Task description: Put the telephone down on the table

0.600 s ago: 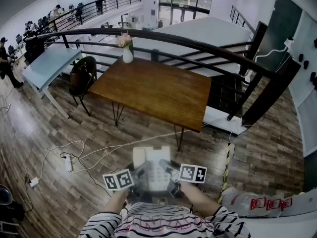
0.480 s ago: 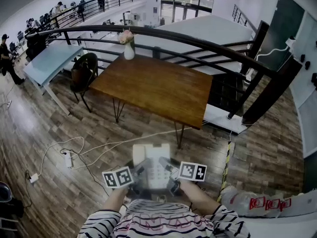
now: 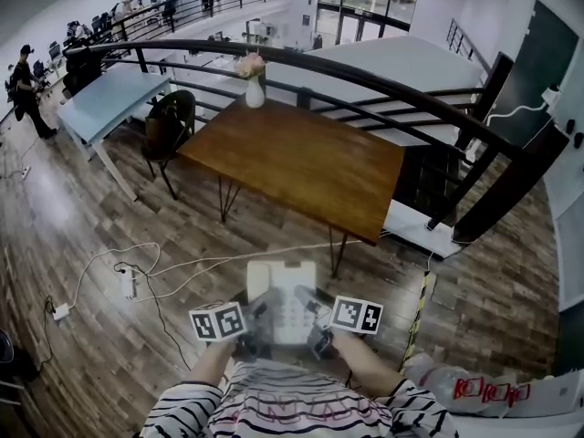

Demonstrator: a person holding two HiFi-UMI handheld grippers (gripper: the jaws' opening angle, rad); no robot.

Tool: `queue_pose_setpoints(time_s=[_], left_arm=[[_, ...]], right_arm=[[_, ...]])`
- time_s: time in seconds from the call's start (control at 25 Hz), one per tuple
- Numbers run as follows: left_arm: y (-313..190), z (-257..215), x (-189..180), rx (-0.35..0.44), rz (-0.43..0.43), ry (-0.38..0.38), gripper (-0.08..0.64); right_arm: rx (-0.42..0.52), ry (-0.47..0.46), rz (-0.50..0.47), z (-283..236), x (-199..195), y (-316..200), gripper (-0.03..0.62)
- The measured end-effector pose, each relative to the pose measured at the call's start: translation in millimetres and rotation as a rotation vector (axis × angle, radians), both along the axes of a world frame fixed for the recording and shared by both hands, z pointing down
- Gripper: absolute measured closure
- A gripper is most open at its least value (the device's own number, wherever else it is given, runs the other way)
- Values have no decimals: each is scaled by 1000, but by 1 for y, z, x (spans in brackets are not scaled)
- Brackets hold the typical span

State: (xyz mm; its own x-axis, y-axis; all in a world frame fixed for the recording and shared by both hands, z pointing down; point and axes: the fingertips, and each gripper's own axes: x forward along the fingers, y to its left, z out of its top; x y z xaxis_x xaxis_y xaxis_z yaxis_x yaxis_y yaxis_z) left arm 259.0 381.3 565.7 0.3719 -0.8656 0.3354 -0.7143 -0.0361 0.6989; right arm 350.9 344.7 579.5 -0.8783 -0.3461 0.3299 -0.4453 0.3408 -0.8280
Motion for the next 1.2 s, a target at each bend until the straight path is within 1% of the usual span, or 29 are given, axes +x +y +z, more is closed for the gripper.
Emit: queue_pose_setpoints(time_s=[0.2, 0.32, 0.6, 0.84, 1.04, 1.2], left_arm=[[-26, 0, -24, -6, 6, 11, 181], [-45, -2, -47, -11, 18, 17, 181], [-94, -15, -127, -2, 37, 18, 181], [-126, -24, -193, 8, 52, 14, 181], [-144, -23, -247, 4, 81, 2, 181], [-153, -21, -277, -1, 97, 3, 181]], right_arm=[[-7, 11, 7, -1, -24, -25, 333], [-16, 15, 17, -2, -46, -43, 333], [-4, 12, 37, -16, -126, -91, 333], [3, 4, 51, -25, -192, -122, 333], [-9, -13, 77, -23, -244, -137, 333], [-16, -12, 93, -23, -273, -145, 334]])
